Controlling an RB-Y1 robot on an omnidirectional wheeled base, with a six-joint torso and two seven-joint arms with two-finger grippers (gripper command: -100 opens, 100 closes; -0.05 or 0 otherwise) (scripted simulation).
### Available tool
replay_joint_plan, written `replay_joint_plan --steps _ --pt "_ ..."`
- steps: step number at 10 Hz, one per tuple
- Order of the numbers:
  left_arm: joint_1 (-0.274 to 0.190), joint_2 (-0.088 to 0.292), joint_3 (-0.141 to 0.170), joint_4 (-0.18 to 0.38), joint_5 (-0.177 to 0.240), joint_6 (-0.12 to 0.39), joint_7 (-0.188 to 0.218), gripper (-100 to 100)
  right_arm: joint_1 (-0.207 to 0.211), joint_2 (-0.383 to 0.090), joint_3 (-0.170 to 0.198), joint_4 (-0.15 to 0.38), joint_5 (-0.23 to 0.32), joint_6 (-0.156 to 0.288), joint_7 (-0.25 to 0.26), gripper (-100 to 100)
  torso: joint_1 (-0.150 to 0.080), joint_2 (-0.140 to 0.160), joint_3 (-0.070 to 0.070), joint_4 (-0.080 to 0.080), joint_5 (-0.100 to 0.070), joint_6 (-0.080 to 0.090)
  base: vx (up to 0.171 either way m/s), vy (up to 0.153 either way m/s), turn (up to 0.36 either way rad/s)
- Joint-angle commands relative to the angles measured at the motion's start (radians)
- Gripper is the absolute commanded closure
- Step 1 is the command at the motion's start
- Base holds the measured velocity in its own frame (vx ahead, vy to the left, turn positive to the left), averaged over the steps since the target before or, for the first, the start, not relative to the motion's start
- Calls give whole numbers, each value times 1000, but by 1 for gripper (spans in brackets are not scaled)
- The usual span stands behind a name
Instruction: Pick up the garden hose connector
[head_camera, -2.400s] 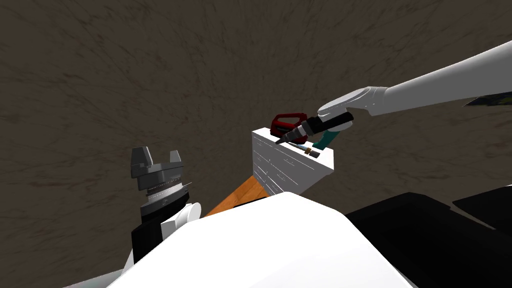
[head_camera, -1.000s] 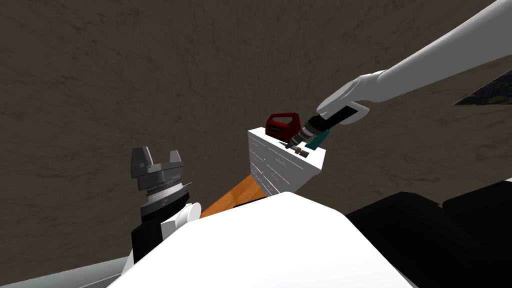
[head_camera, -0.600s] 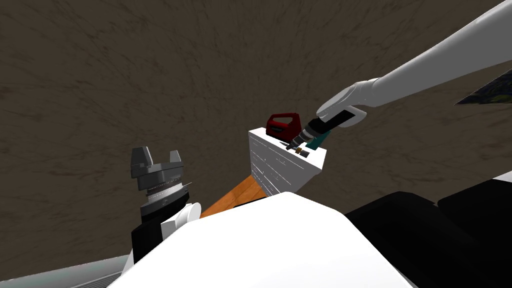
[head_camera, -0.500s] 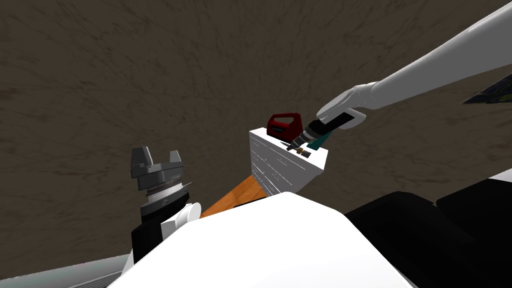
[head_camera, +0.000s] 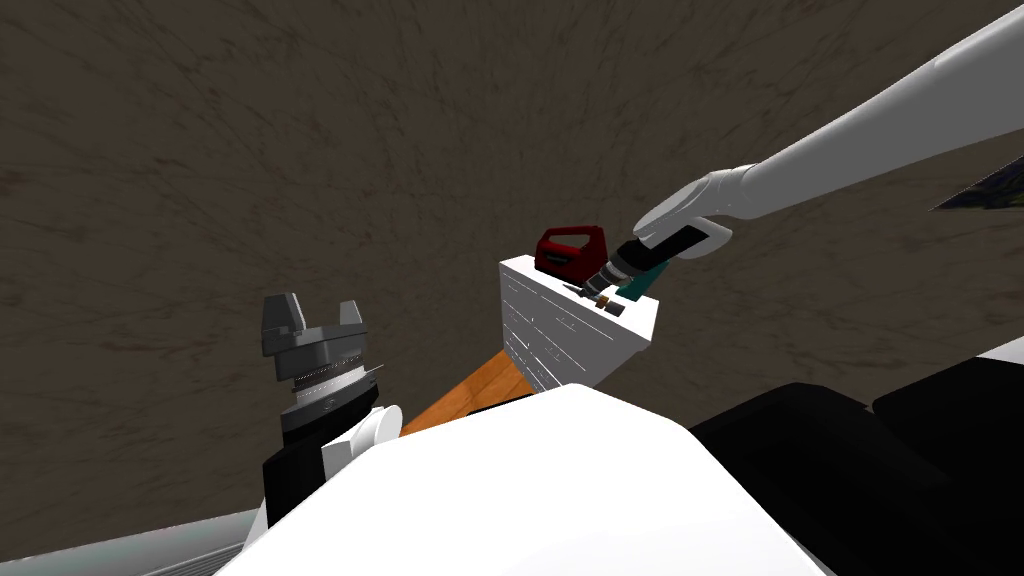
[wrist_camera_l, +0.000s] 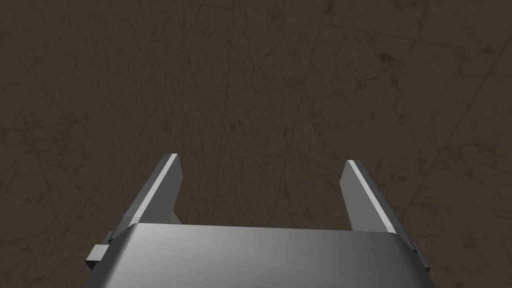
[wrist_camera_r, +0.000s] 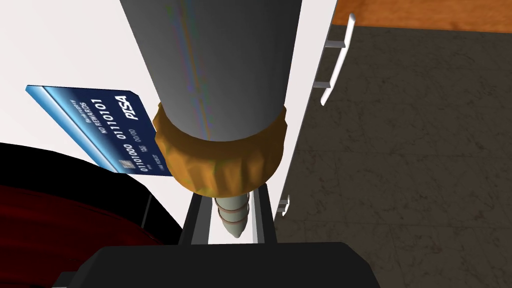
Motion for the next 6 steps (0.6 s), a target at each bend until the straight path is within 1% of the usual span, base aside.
replay_joint_plan --steps 1,2,3,4,5,6 --pt "0 0 0 0 0 0 0 0 0 0 0 0 0 0 0 100 0 0 0 0 0 0 0 0 0" --pt "0 0 0 0 0 0 0 0 0 0 0 0 0 0 0 0 0 0 0 0 0 0 0 0 0" --pt "0 0 0 0 0 0 0 0 -24 -34 -3 -1 -12 -30 -15 100 0 0 0 0 0 0 -20 -34 -56" --pt "0 0 0 0 0 0 0 0 -35 -48 -4 -3 -18 -40 -21 100 -1 1 1 1 0 0 -26 -52 -51" --pt "0 0 0 0 0 0 0 0 -26 -38 -5 -4 -14 -27 -16 100 -2 3 2 1 0 1 -9 -22 -3" --pt "0 0 0 0 0 0 0 0 -28 -40 -6 -4 -15 -30 -17 0 -2 2 1 1 -1 1 0 0 0"
